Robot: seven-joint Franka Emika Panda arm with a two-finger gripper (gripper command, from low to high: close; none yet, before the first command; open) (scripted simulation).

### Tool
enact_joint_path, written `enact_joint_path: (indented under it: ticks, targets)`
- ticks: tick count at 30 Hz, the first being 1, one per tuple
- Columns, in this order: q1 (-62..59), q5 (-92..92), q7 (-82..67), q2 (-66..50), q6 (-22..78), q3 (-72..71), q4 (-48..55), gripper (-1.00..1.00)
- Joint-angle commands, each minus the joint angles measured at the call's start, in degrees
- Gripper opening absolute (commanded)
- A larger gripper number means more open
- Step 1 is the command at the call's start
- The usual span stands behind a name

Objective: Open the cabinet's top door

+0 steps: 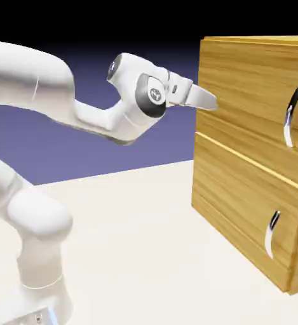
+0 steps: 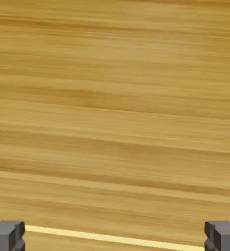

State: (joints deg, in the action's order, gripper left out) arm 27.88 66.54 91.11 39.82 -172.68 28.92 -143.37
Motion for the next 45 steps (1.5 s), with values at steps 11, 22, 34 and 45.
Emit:
enact_joint_path:
  ticks: [11, 22, 34, 45]
  targets:
    - [11.2, 27.4, 20.0, 3.0, 0.5, 11.9, 7.3, 0.0]
    - [22.4, 54.8, 40.1, 5.9, 1.1, 23.8, 14.5, 0.0]
    - [34.6, 84.7, 62.0, 9.1, 1.7, 36.8, 22.5, 0.0]
    - [48.9, 99.3, 72.3, 9.4, 1.9, 48.6, 32.9, 0.0]
